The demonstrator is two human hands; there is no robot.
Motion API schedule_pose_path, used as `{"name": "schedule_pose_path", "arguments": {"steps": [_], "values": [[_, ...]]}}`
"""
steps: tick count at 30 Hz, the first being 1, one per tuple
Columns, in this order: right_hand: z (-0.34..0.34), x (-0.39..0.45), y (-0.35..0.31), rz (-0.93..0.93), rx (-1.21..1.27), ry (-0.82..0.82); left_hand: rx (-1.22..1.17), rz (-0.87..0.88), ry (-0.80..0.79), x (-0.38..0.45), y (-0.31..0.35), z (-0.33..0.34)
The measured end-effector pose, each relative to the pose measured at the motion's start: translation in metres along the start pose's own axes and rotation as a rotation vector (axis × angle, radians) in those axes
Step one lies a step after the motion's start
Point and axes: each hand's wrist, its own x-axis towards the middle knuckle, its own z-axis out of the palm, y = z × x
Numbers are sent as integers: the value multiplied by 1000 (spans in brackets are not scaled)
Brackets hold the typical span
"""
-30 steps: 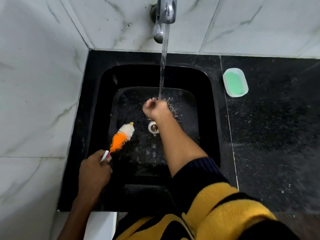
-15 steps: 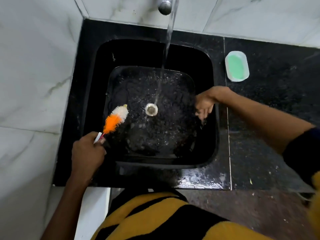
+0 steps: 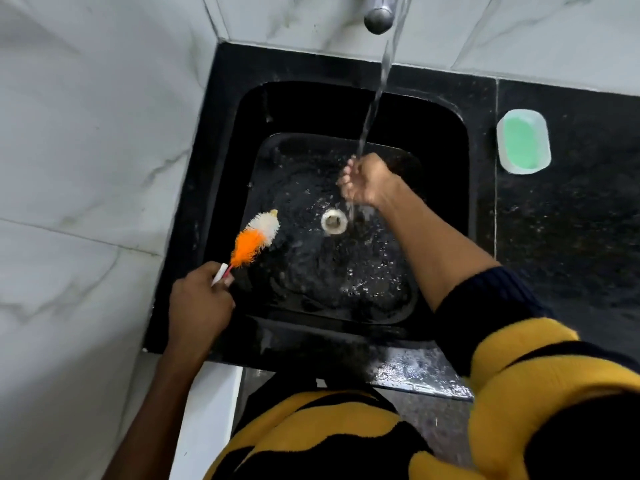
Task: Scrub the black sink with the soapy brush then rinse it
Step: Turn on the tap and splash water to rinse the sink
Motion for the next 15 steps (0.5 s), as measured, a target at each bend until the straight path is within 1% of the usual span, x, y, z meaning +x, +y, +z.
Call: {"name": "schedule_pose_path", "arguments": {"steps": [2,3,5,7,9,10,11,12,13,14,15], "values": [[5,8,13,4,112,-18,-6,-25,10,-1,-3,-4],[7,9,19,-4,129,-37,-13,-38,14,-2,-4,-5],[7,12,35,-7,48,-91,-24,-60,29,-4,-7,-8],[0,9,53,79,-202,-278,-27,-69,37,-4,-8,-9],[-10,2,72,239,-555,-491,-28,-83,34,-3,-10,-9],[-14,-3,81,301,-732,-544,-32,-89,33,-3,-10,-8],[-17,-7,87,321,-897,-523,-33,-92,33,-2,-10,-8],[-20,-9,89,300,-1017,-438,-32,-92,34,-2,-10,-8],[-25,-9,89,248,-1062,-319,-28,-89,34,-2,-9,-7],[-31,-5,85,174,-996,-200,-27,-87,34,-2,-8,-7],[-35,-1,77,104,-827,-110,-28,-84,32,-1,-8,-6]]}}
